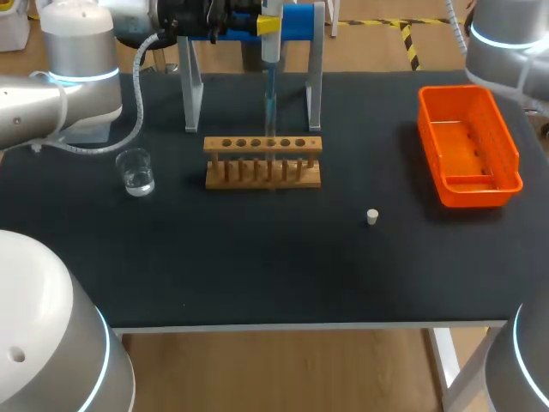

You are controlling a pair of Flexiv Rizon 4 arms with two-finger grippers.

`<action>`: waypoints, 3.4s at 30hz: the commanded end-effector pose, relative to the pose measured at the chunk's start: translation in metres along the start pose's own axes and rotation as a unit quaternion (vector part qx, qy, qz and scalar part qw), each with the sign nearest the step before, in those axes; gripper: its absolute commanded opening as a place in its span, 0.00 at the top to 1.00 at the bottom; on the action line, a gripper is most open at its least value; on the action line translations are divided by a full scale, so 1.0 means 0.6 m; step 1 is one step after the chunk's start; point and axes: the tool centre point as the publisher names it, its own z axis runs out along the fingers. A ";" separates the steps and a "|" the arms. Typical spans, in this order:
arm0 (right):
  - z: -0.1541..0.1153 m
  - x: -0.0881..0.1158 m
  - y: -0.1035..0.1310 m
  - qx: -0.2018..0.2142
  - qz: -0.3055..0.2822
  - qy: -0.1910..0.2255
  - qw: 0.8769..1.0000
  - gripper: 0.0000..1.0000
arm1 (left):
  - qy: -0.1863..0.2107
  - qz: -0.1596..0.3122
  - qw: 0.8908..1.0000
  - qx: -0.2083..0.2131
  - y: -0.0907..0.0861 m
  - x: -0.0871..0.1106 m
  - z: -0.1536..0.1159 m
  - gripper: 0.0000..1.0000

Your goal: Invert the test tube, pick up the pipette, mount the tip to pipette, aspirate from beaker and dispense into the tube, eject the tip, return the pipette, and cap with the stopper.

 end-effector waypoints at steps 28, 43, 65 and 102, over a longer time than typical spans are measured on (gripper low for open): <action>0.050 -0.029 -0.029 0.007 0.002 0.009 1.000 1.00 | 0.000 0.000 1.000 0.000 -0.001 0.000 0.000 1.00; 0.061 -0.040 -0.033 0.009 0.002 0.011 1.000 1.00 | 0.000 0.000 1.000 0.000 -0.001 0.000 0.000 1.00; 0.066 -0.045 -0.046 0.011 0.009 0.012 1.000 1.00 | 0.000 0.000 1.000 0.000 -0.001 0.000 0.000 1.00; 0.064 -0.032 -0.066 0.021 0.012 0.016 1.000 1.00 | 0.000 0.000 1.000 0.000 -0.001 0.000 0.000 1.00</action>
